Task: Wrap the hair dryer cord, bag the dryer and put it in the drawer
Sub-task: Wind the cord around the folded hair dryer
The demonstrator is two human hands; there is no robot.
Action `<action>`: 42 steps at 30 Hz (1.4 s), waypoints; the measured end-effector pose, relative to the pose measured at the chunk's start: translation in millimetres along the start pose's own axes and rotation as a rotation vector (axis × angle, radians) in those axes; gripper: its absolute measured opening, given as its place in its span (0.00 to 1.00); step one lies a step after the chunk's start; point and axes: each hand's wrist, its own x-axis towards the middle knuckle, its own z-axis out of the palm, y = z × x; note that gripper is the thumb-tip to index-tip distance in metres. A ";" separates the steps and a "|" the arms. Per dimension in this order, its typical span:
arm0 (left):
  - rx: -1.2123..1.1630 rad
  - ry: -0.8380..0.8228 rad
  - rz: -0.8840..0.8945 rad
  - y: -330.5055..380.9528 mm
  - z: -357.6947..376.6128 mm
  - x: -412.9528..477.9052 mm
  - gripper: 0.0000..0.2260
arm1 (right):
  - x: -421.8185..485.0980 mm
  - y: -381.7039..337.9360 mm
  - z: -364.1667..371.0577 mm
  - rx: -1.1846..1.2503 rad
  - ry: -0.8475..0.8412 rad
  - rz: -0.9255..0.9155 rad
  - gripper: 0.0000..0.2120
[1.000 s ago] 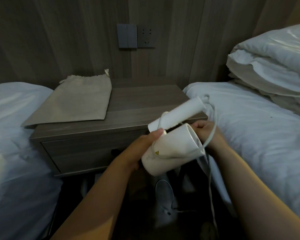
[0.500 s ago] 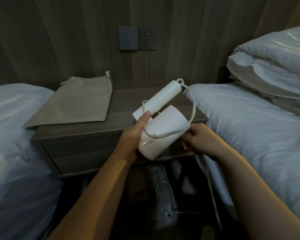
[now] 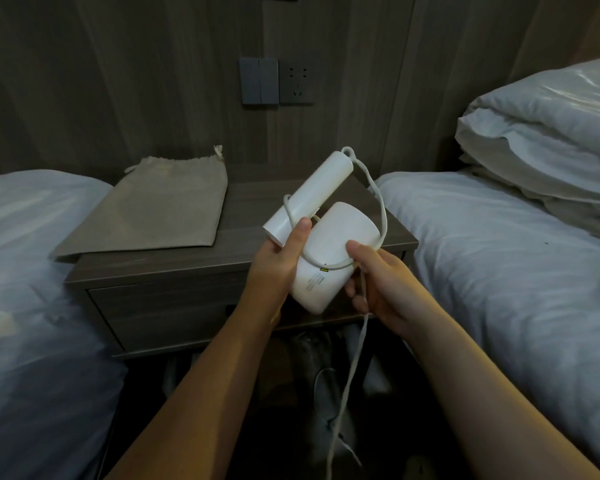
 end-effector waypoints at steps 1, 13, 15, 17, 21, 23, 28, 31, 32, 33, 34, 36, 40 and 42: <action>-0.015 -0.010 0.005 -1.2 -0.7 -0.3 0.07 | -0.1 -0.3 -0.7 0.000 0.012 -0.012 0.12; -0.102 0.028 -0.030 -11.7 0.5 0.5 0.15 | -2.5 -11.3 -14.5 -0.502 0.099 -0.007 0.24; -0.086 0.033 -0.057 -12.8 0.7 0.9 0.16 | -1.4 -11.5 -17.1 -0.571 0.121 -0.019 0.24; -0.068 0.030 -0.089 -14.5 0.6 1.7 0.16 | 0.5 -10.5 -19.2 -0.622 0.130 -0.038 0.24; -0.027 0.025 -0.101 -19.3 -0.1 3.8 0.17 | 2.4 -11.0 -20.4 -0.731 0.191 -0.081 0.24; -0.003 0.021 -0.092 -20.8 -0.4 4.1 0.20 | 2.0 -13.2 -19.9 -0.791 0.223 -0.091 0.25; 0.049 0.080 -0.013 -16.5 2.1 4.2 0.20 | 2.0 -14.4 -19.6 -0.894 0.247 -0.072 0.26; 0.137 0.111 0.053 -12.9 1.4 3.0 0.20 | 1.8 -12.8 -13.8 -1.002 0.234 -0.040 0.26; 0.180 0.115 0.061 -12.2 -0.2 2.6 0.21 | 0.7 -12.5 -11.3 -1.058 0.206 -0.046 0.26; 0.207 0.118 0.063 -11.5 -1.6 2.2 0.22 | -0.5 -13.2 -9.1 -1.111 0.166 -0.065 0.27; 0.223 0.119 0.060 -10.6 -2.8 2.1 0.22 | -2.5 -15.3 -8.0 -1.153 0.117 -0.078 0.27; 0.275 0.120 0.056 -8.9 -5.1 1.9 0.21 | -6.9 -21.2 -9.6 -1.221 -0.020 -0.075 0.23; 0.429 0.117 0.084 -3.2 -10.3 1.6 0.21 | -14.4 -34.3 -13.4 -1.413 -0.233 -0.110 0.08; 0.495 0.122 0.088 -0.6 -11.6 2.2 0.23 | -18.0 -41.1 -9.4 -1.474 -0.258 -0.149 0.08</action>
